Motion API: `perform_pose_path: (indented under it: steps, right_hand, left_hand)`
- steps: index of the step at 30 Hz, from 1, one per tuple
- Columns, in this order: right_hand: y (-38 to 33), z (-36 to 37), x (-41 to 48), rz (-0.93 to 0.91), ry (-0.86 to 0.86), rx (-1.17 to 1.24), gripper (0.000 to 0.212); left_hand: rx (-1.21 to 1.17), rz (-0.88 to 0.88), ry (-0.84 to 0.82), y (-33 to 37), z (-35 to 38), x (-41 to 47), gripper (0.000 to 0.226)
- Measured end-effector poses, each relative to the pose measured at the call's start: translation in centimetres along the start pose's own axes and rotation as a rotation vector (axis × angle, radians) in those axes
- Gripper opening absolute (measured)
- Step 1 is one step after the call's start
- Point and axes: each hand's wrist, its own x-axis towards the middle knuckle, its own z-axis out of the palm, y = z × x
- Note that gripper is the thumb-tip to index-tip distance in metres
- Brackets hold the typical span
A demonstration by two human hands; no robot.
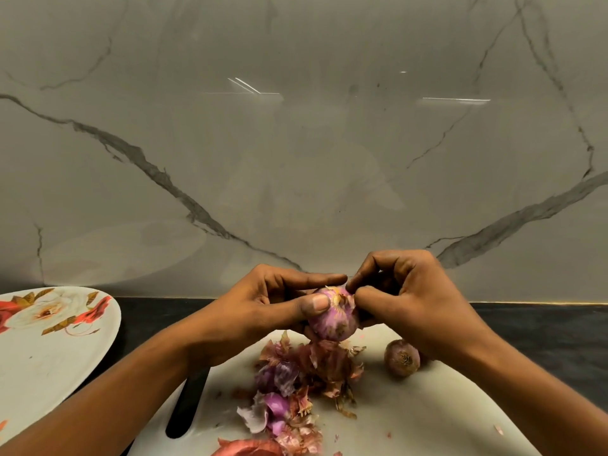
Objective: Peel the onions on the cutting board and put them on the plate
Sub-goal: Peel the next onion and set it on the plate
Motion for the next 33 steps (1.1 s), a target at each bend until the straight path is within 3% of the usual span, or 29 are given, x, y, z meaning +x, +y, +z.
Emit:
perform_pose_path:
  steps: [5,8,17,24,33]
  right_hand:
    - [-0.48,-0.44,0.14,0.014,-0.001,0.100,0.024]
    - [-0.48,-0.38,-0.03,-0.005,-0.022,0.113,0.014]
    - [0.15,-0.29,0.19,-0.016,0.004,0.081,0.019]
    - [0.03,-0.10,0.44,0.113,0.010,0.342,0.010]
    - [-0.31,-0.38,0.59,0.279,0.046,0.722,0.024]
  left_hand:
    - [-0.134,-0.005,0.056,0.07,-0.10,0.31,0.044]
    - [-0.149,0.006,0.093,0.13,0.05,0.34,0.044]
    - [-0.181,-0.005,0.157,0.04,0.29,0.37,0.044]
    - [-0.339,-0.017,0.150,0.20,0.13,0.58,0.044]
    - [-0.532,-0.018,0.141,0.25,-0.11,0.65,0.050]
